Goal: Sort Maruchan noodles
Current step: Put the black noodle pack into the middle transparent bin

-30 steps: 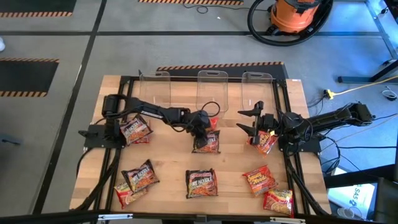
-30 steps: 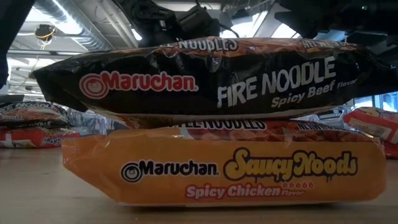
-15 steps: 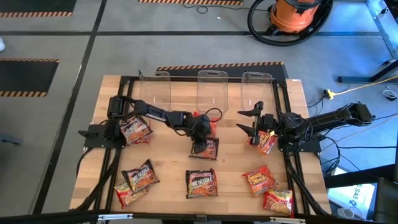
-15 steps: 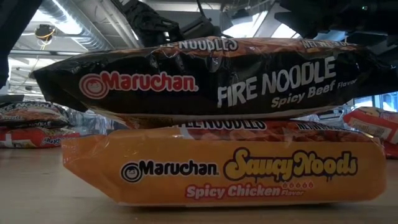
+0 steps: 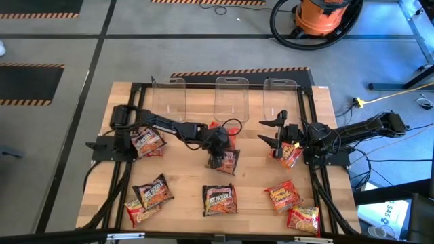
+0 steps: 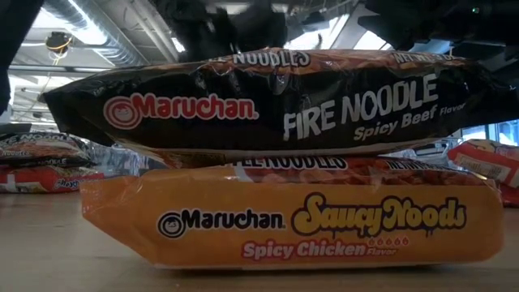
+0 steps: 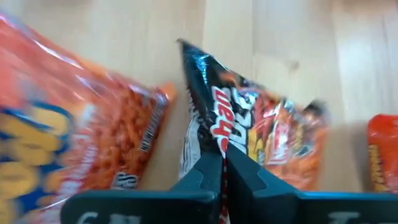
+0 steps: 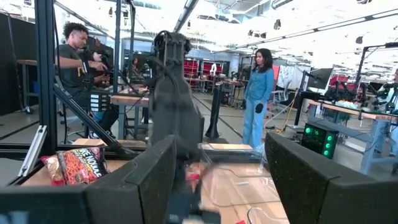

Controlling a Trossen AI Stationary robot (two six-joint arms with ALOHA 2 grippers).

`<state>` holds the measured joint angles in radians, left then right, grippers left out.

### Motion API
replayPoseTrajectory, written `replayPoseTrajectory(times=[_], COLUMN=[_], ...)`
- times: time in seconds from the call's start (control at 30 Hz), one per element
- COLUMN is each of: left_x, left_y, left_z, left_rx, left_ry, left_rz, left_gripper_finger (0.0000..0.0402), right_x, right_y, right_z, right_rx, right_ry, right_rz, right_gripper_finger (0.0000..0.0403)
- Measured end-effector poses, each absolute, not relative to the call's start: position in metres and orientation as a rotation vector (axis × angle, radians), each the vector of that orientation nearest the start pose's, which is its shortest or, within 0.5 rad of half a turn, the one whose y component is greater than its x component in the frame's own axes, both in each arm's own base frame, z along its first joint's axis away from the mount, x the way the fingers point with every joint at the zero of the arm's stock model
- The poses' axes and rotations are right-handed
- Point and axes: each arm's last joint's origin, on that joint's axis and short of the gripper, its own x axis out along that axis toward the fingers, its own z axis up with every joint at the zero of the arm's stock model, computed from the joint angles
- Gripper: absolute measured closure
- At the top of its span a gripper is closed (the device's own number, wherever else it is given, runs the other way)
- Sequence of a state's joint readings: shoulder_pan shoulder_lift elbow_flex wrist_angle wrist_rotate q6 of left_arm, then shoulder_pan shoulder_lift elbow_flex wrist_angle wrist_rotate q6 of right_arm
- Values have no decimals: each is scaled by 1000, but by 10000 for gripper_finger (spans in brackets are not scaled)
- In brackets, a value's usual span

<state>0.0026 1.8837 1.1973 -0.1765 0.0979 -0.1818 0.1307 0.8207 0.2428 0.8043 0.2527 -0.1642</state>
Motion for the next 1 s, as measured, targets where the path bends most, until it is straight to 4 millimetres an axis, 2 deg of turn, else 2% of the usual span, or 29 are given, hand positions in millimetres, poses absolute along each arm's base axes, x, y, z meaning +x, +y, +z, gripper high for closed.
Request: replayPoseTrajectory(times=[0.27,0.43,0.53,0.67,0.77,1.0], left_x=[369,353,345,337,339,341], left_y=[-20,-26,-29,-32,-34,-35], left_z=[238,267,282,296,301,306], left_rx=[25,114,153,205,236,261], left_ry=[699,624,574,517,470,424], left_rz=[175,285,355,439,479,480], left_gripper_finger=[401,401,401,401,401,401], right_x=[172,176,182,197,213,248], right_y=[15,15,15,17,18,17], right_z=[234,227,223,223,221,218], right_rx=[-113,-100,-85,-40,-28,-4], right_ry=[-206,-163,-124,-41,45,114], right_rz=[-145,-165,-189,-193,-197,-214], right_gripper_finger=[171,170,156,119,96,85])
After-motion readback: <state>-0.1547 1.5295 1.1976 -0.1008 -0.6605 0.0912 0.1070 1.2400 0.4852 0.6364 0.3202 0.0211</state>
